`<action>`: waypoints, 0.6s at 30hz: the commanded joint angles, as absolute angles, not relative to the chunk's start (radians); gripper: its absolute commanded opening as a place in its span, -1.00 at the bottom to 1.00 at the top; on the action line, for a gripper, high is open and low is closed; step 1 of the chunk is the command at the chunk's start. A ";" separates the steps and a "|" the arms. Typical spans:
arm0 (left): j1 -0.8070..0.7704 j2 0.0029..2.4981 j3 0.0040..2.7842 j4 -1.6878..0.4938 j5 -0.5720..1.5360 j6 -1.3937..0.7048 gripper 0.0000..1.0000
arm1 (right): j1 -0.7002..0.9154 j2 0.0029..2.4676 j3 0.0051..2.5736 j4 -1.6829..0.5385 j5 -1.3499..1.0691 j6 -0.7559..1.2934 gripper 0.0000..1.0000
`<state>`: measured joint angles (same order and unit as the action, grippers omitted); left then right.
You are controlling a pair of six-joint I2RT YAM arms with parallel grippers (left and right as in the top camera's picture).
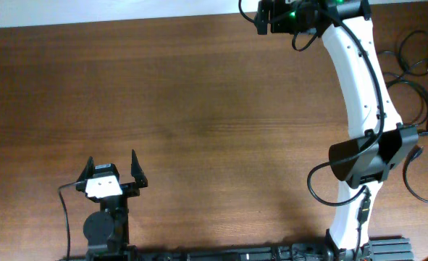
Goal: Untangle cables
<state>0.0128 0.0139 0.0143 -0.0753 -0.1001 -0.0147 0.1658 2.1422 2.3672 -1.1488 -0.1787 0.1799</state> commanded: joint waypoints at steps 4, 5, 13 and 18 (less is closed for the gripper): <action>0.018 0.005 0.009 -0.077 -0.086 0.005 0.98 | 0.171 2.134 2.373 -1.149 -0.180 0.169 0.97; 0.018 0.005 0.009 -0.077 -0.086 0.005 0.98 | 0.171 2.134 2.373 -1.149 -0.180 0.169 0.97; 0.018 0.005 0.009 -0.077 -0.086 0.005 0.97 | 0.170 2.134 2.373 -1.149 -0.131 0.168 0.97; 0.018 0.005 0.009 -0.077 -0.085 0.005 0.97 | 0.168 2.134 2.373 -1.170 -0.089 0.161 0.97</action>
